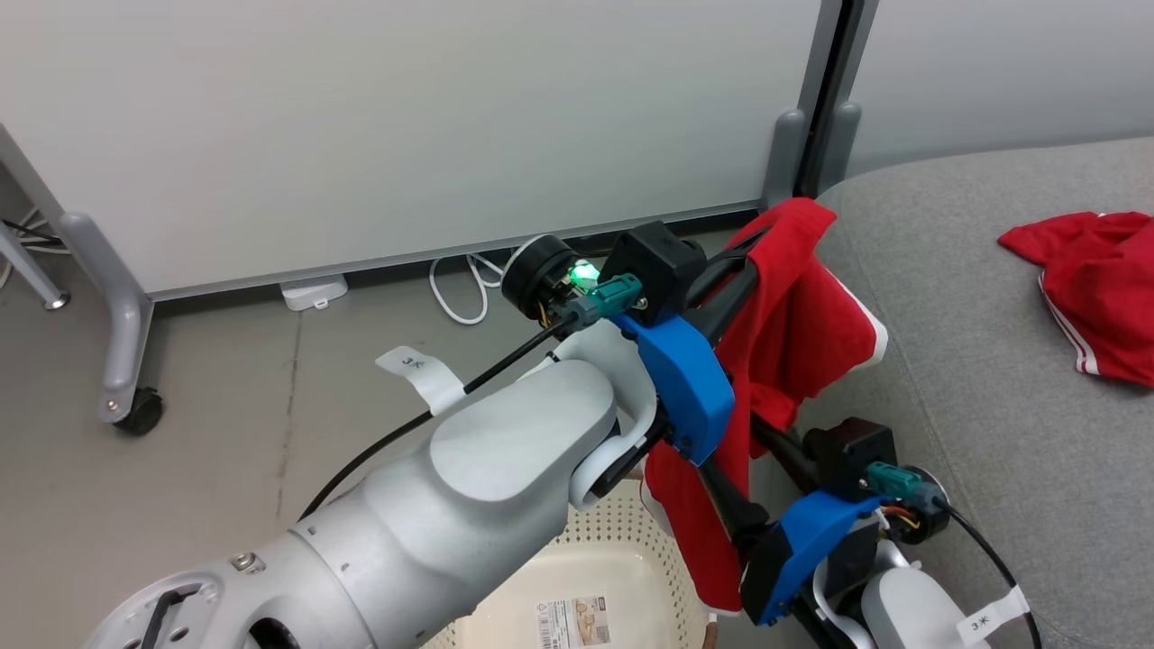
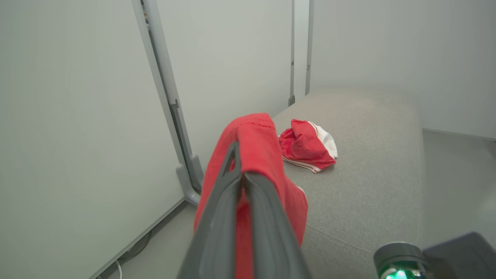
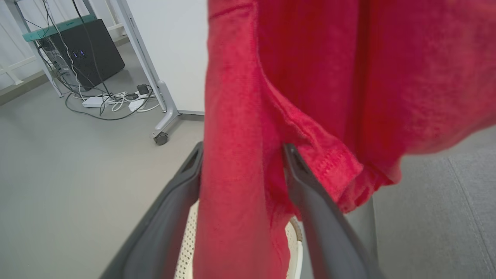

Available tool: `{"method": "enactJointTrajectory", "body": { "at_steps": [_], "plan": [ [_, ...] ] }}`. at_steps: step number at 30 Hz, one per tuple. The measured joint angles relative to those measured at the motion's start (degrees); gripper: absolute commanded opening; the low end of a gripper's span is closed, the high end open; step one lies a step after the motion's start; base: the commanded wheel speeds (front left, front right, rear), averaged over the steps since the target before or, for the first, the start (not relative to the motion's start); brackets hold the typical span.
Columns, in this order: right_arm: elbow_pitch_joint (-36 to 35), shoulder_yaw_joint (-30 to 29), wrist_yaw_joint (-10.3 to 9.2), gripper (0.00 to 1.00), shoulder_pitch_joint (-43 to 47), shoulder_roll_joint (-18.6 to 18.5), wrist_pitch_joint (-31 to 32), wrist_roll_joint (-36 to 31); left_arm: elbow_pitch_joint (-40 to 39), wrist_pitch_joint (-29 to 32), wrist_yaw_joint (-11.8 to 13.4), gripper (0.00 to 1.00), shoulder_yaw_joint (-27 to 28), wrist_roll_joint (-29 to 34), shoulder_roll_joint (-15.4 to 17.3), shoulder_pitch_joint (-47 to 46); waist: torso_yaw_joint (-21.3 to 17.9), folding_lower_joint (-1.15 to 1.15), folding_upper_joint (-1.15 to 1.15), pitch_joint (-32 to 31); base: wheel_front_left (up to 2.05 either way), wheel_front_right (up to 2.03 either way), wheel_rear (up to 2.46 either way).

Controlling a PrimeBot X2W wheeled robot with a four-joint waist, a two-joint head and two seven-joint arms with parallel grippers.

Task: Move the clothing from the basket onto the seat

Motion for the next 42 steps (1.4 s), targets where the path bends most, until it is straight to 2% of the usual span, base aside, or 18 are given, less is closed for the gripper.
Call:
{"method": "enactJointTrajectory", "body": {
  "at_steps": [1, 2, 20, 21, 23, 24, 25, 42],
  "plan": [
    [0.57, 0.04, 0.00, 0.41, -0.13, 0.00, 0.09, 0.07, -0.01, 0.00, 0.00, 0.00, -0.07, -0.19, 0.01, -0.02, 0.03, 0.00, 0.00, -0.03, 0.00, 0.00, 0.00],
    [1.20, 0.08, 0.00, 0.00, -0.36, 0.00, 0.03, 0.02, -0.02, -0.01, 0.00, 0.00, -0.13, -0.20, 0.01, -0.04, 0.06, 0.00, 0.00, -0.05, 0.00, 0.00, 0.00],
    [3.91, 0.89, 0.00, 0.00, -1.40, 0.00, -0.99, 0.65, 0.36, -0.07, 0.10, 0.00, -0.59, -0.60, 0.01, -0.37, -0.24, 0.00, 0.00, -0.11, 0.00, 0.00, 0.00],
    [3.97, 0.88, 0.00, 0.00, -1.47, 0.00, -1.14, 0.65, 0.41, -0.07, 0.16, 0.06, -0.60, -0.57, 0.00, -0.37, -0.26, 0.00, 0.00, -0.11, 0.00, 0.00, 0.00],
    [4.08, 0.83, 0.00, 0.00, -1.54, 0.00, -1.25, 0.65, 0.56, -0.07, 0.16, 0.45, -0.62, -0.53, 0.00, -0.37, -0.28, 0.00, 0.00, -0.16, 0.00, 0.00, 0.00],
    [4.14, 0.82, 0.00, 0.00, -1.54, 0.00, -1.26, 0.66, 0.64, -0.07, 0.16, 0.87, -0.62, -0.52, 0.01, -0.37, -0.29, 0.00, 0.00, -0.19, 0.00, 0.00, 0.00],
    [4.20, 0.82, 0.00, 0.00, -1.54, 0.00, -1.27, 0.68, 0.73, -0.04, 0.16, 1.00, -0.63, -0.49, 0.00, -0.37, -0.30, 0.00, 0.00, -0.24, 0.00, 0.00, 0.00],
    [4.14, 0.19, 0.00, 0.00, -1.37, 0.00, -1.77, 1.15, 4.07, -0.14, -0.03, 1.00, -0.65, -0.19, -0.01, 2.76, -0.34, 0.00, 0.00, -0.82, 0.00, 0.00, 0.00]
  ]
}}
